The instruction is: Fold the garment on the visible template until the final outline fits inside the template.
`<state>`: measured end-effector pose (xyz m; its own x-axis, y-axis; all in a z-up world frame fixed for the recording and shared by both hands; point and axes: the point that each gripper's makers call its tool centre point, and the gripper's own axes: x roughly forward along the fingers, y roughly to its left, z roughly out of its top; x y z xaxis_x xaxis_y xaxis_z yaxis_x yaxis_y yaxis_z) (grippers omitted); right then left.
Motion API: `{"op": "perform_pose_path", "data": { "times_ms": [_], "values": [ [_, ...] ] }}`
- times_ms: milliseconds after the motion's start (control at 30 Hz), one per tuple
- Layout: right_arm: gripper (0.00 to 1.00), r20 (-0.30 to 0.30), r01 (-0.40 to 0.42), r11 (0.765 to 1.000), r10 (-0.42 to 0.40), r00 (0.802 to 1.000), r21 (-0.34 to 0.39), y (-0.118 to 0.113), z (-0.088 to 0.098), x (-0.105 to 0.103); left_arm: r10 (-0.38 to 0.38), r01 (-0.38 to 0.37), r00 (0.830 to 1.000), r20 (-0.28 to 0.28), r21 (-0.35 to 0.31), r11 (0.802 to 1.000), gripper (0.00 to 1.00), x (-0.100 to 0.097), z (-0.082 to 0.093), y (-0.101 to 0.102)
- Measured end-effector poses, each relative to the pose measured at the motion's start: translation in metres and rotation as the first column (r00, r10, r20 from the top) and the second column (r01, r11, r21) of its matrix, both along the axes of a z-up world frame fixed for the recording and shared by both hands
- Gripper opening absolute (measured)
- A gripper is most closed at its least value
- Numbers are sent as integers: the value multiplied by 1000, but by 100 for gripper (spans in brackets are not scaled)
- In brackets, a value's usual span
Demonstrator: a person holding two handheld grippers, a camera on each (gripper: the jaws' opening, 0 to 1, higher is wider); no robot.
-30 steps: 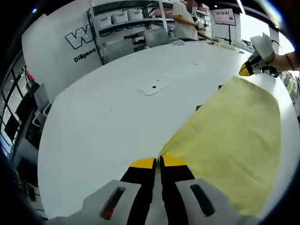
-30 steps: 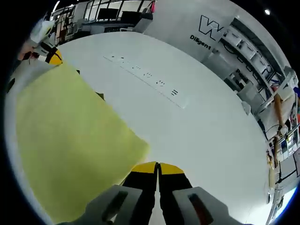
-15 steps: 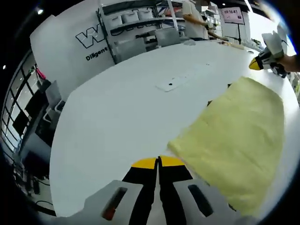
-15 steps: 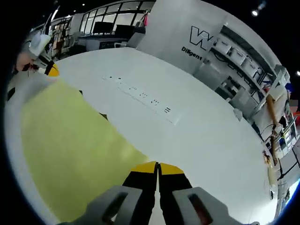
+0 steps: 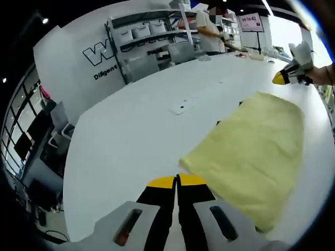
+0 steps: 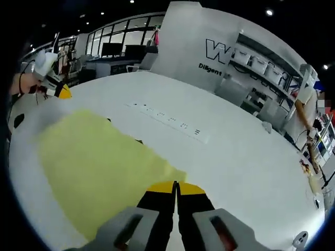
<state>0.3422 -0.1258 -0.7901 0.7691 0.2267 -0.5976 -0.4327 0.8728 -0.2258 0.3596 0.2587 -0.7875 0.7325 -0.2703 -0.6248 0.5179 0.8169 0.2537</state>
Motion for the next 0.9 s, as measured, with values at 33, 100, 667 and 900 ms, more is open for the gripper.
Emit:
{"op": "perform_pose_path", "data": {
  "times_ms": [33,100,667,900],
  "values": [
    [0,-2,7,1000,-7,1000,16,-1,-1,-2,4,-4,1000,4,-7,1000,3,-2,2,-1],
    [0,-16,23,999,-22,1000,33,-3,-6,-6,-17,18,1000,10,-46,999,3,-5,5,-9],
    [0,-12,79,978,-78,997,193,-1,-1,-39,2,-7,999,-36,-153,988,3,-41,10,-22],
    [0,-4,35,982,-34,999,185,3,-2,-55,33,-40,999,-42,-163,986,3,-58,4,-15]
  ]
}}
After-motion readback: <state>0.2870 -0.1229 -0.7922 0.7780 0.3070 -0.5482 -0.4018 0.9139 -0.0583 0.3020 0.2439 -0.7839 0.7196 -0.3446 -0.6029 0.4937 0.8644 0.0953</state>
